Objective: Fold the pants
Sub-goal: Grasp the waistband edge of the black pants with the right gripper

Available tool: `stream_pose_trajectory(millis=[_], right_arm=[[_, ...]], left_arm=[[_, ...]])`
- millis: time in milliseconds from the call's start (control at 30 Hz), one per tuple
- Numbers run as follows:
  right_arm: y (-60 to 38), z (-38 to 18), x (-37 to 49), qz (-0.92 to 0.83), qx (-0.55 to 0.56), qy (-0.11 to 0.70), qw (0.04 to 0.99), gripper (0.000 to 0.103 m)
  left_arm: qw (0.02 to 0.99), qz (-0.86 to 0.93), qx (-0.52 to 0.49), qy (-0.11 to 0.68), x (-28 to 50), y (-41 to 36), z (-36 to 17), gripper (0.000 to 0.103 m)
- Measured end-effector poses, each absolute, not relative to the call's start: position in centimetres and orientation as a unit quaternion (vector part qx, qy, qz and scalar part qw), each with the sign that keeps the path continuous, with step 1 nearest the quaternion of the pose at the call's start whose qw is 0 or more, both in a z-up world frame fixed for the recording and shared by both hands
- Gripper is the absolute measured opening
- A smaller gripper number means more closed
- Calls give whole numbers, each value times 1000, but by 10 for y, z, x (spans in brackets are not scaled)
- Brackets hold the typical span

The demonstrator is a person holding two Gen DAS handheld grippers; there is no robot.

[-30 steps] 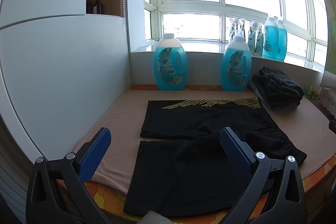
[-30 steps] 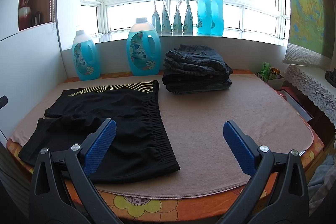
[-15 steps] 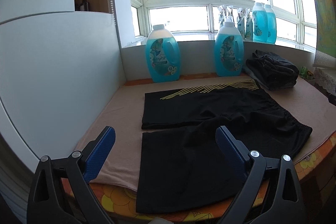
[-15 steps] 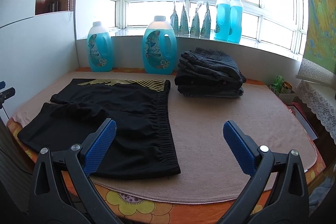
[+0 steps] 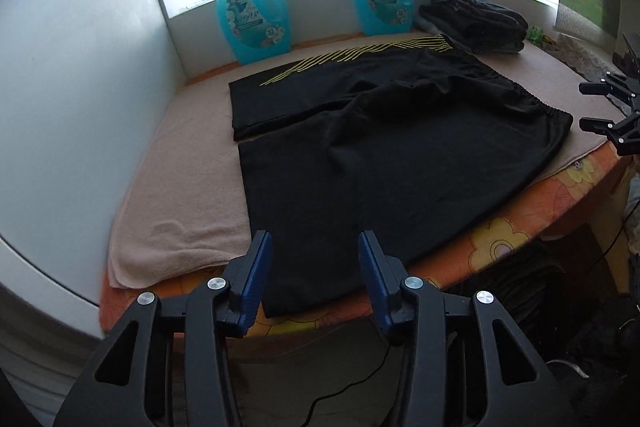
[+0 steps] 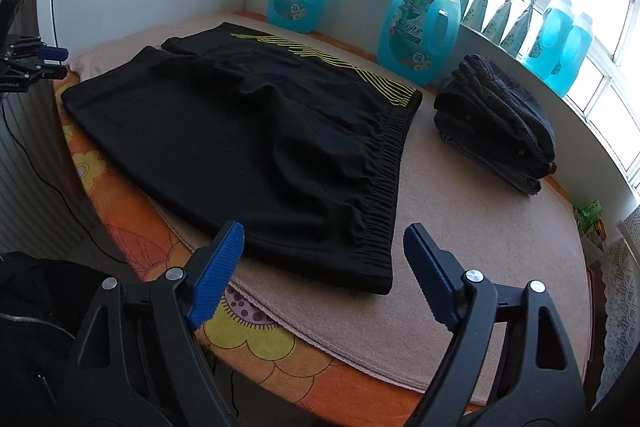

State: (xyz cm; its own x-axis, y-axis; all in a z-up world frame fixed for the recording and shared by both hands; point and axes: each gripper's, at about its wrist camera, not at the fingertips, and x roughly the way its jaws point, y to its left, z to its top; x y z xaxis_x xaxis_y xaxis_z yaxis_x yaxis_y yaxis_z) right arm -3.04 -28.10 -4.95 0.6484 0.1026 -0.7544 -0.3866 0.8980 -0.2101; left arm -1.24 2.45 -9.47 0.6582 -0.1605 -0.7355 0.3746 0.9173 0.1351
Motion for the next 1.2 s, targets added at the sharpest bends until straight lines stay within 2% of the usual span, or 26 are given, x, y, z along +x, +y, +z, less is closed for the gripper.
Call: stream_pose_trajectory(millis=[100, 167, 533, 700, 733, 767, 800, 833, 867, 967, 1200], right_arm=[[-274, -62, -23, 159, -193, 423, 871, 67], [-268, -68, -19, 172, -203, 433, 861, 63], [-239, -91, -8, 230, -289, 460, 807, 62], [-236, -93, 6, 222, -289, 471, 803, 62], [-236, -92, 9, 226, -285, 475, 802, 57], [-236, -92, 11, 231, -280, 479, 799, 44], [-236, -92, 12, 234, -275, 484, 797, 36], [-235, -92, 14, 233, -273, 487, 796, 20], [-235, -92, 14, 230, -273, 488, 796, 14], [-234, -88, 15, 224, -274, 481, 802, 8], [-240, -69, 30, 203, -249, 463, 826, 6]], left_arm=[[887, -169, 152, 403, -15, 18, -102, 42], [880, -180, 163, 410, -16, 12, -108, 41], [857, -208, 175, 438, -6, 5, -125, 41], [848, -222, 196, 439, -3, 0, -129, 41], [846, -225, 198, 441, -3, -1, -130, 41], [845, -227, 199, 442, -2, -2, -131, 41], [844, -229, 202, 442, -2, -4, -132, 41], [842, -232, 204, 442, -2, -5, -133, 41], [841, -235, 207, 442, -3, -7, -134, 43], [839, -236, 218, 440, -3, -11, -138, 44], [842, -235, 201, 443, 7, -7, -139, 45]])
